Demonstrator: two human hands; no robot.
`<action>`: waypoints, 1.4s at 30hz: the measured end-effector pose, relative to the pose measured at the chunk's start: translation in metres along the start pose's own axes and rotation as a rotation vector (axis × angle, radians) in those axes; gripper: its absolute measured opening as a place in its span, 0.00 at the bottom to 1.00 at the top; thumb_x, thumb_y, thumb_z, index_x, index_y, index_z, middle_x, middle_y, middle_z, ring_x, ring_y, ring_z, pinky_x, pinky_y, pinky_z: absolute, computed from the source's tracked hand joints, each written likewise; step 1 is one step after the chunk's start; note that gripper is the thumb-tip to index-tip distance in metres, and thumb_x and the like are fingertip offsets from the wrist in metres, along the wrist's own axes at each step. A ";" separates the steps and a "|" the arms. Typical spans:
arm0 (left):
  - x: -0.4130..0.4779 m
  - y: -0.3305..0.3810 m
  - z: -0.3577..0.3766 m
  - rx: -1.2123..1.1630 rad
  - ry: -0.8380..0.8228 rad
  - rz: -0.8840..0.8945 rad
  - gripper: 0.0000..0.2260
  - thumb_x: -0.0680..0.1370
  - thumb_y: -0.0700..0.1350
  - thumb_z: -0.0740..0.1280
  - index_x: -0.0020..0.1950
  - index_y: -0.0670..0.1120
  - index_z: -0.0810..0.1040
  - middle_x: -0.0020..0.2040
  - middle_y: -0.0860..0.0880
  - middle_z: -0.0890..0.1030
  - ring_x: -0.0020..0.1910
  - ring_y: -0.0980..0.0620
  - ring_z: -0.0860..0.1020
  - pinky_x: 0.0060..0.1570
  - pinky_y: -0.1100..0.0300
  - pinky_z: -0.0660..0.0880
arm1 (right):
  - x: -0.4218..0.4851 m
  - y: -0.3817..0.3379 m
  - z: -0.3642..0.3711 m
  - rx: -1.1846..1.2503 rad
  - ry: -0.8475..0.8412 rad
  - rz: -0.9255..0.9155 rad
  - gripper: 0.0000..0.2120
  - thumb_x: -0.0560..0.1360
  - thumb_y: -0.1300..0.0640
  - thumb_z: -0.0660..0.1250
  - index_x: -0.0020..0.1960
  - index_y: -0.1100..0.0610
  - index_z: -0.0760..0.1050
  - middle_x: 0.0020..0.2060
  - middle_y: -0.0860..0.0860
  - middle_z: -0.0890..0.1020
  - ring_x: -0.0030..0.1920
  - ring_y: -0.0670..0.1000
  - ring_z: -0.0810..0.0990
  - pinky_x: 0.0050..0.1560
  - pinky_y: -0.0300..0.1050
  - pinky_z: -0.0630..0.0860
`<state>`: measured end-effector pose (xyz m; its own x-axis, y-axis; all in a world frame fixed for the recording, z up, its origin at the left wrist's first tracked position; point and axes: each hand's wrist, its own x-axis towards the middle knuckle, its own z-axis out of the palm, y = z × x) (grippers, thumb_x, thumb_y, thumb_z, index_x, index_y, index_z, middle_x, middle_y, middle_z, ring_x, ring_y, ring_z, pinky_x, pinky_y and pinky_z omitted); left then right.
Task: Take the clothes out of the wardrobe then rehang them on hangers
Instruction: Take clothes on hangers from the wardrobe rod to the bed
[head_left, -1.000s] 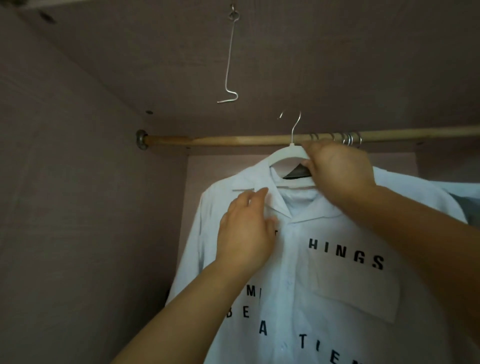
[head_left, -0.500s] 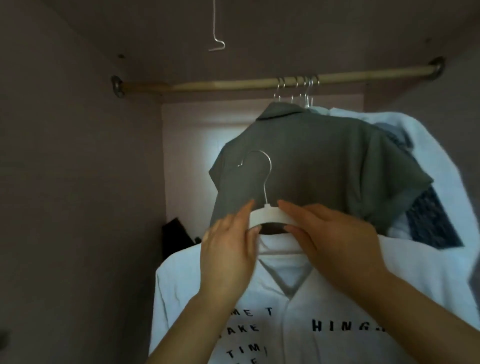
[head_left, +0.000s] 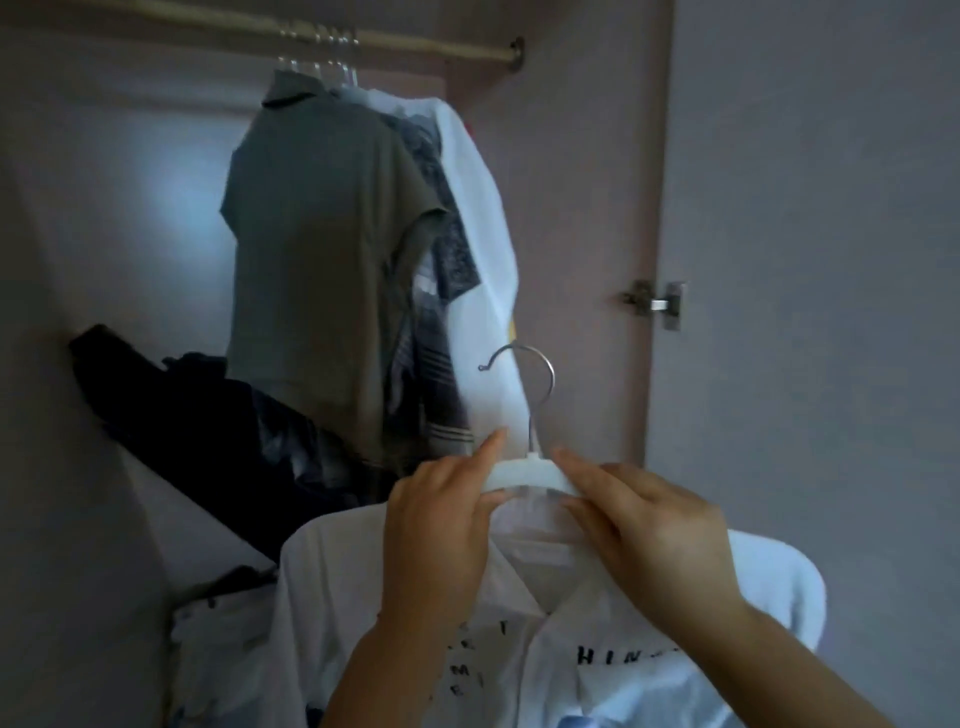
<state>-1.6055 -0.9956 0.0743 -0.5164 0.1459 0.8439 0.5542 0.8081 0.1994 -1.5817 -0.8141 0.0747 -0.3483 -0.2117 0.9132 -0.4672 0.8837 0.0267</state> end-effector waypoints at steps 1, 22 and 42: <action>-0.006 0.016 0.004 -0.028 -0.014 0.032 0.21 0.73 0.53 0.58 0.65 0.51 0.72 0.42 0.54 0.80 0.43 0.57 0.71 0.44 0.61 0.69 | -0.014 0.005 -0.018 -0.021 -0.010 0.029 0.14 0.75 0.50 0.61 0.60 0.47 0.76 0.39 0.46 0.83 0.33 0.50 0.80 0.28 0.40 0.72; -0.188 0.454 -0.069 -0.956 -0.152 0.531 0.17 0.72 0.49 0.62 0.61 0.51 0.71 0.40 0.53 0.81 0.40 0.57 0.73 0.40 0.60 0.72 | -0.254 -0.076 -0.508 -0.737 -0.015 0.519 0.13 0.73 0.48 0.62 0.57 0.44 0.73 0.40 0.43 0.83 0.36 0.45 0.80 0.29 0.37 0.74; -0.458 0.768 -0.389 -1.902 -0.524 1.105 0.26 0.65 0.40 0.77 0.60 0.51 0.73 0.40 0.52 0.82 0.39 0.54 0.80 0.43 0.59 0.75 | -0.398 -0.453 -0.844 -1.777 0.108 1.049 0.15 0.70 0.47 0.65 0.57 0.42 0.72 0.38 0.42 0.83 0.32 0.43 0.81 0.26 0.38 0.77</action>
<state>-0.6899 -0.6640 0.0348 0.4393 0.3567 0.8245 0.2701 -0.9278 0.2575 -0.5458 -0.7782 0.0427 0.1689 0.4935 0.8532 0.9819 -0.0089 -0.1892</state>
